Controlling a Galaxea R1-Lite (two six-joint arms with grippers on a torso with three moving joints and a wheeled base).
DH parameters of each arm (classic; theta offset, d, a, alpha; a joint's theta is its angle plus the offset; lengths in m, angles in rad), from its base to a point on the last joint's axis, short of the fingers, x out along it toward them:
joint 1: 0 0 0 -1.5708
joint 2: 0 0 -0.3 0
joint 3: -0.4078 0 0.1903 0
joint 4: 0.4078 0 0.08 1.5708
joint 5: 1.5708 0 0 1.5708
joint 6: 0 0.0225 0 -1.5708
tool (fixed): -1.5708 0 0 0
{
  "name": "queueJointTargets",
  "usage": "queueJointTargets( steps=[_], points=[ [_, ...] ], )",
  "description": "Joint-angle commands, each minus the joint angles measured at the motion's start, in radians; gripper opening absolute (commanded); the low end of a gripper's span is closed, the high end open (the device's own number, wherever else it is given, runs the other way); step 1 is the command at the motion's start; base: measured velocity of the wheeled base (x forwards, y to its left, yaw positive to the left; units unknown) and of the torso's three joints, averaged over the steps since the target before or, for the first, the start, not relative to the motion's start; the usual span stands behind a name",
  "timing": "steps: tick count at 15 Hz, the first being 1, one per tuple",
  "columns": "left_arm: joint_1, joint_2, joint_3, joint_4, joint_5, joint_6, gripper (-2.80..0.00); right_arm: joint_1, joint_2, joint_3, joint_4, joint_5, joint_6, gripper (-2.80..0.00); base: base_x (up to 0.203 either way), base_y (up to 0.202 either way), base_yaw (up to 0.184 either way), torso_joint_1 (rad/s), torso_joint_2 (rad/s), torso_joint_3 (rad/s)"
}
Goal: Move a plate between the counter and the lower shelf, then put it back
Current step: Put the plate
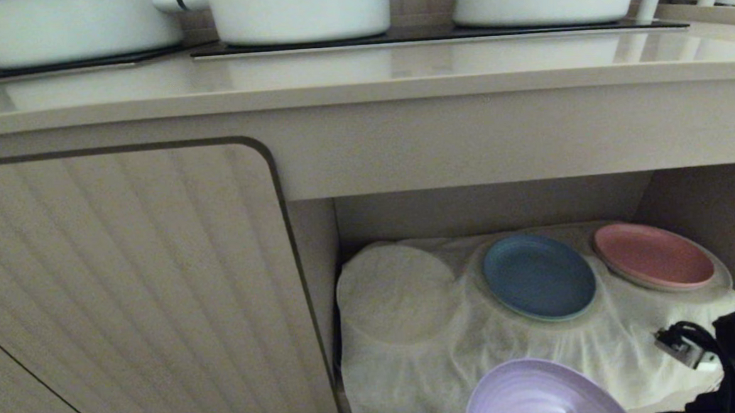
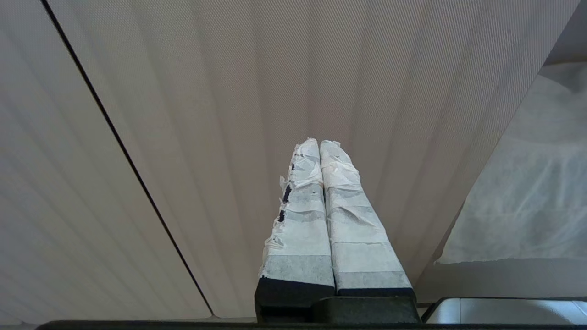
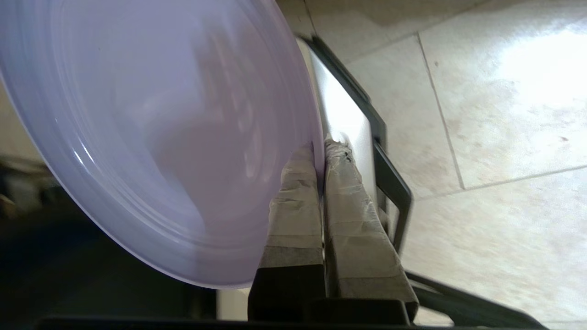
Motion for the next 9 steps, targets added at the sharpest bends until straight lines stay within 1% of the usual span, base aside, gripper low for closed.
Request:
queueJointTargets(
  steps=[1,4,9],
  points=[
    [0.0,0.0,0.0,0.0,0.0,0.0,-2.8,0.0,-0.052,0.042,0.0,0.002,-0.016,-2.8,0.0,0.0,0.0,0.0,0.0,0.0],
    [0.0,0.0,0.0,0.0,0.0,0.0,-2.8,-0.001,-0.084,0.061,0.052,0.002,-0.026,-2.8,0.0,0.0,0.0,0.0,0.0,0.0],
    [0.0,0.0,0.0,0.0,0.0,0.0,-2.8,-0.002,-0.08,0.056,0.063,0.0,-0.024,-2.8,0.0,0.0,0.0,0.0,0.0,0.0]
  ],
)
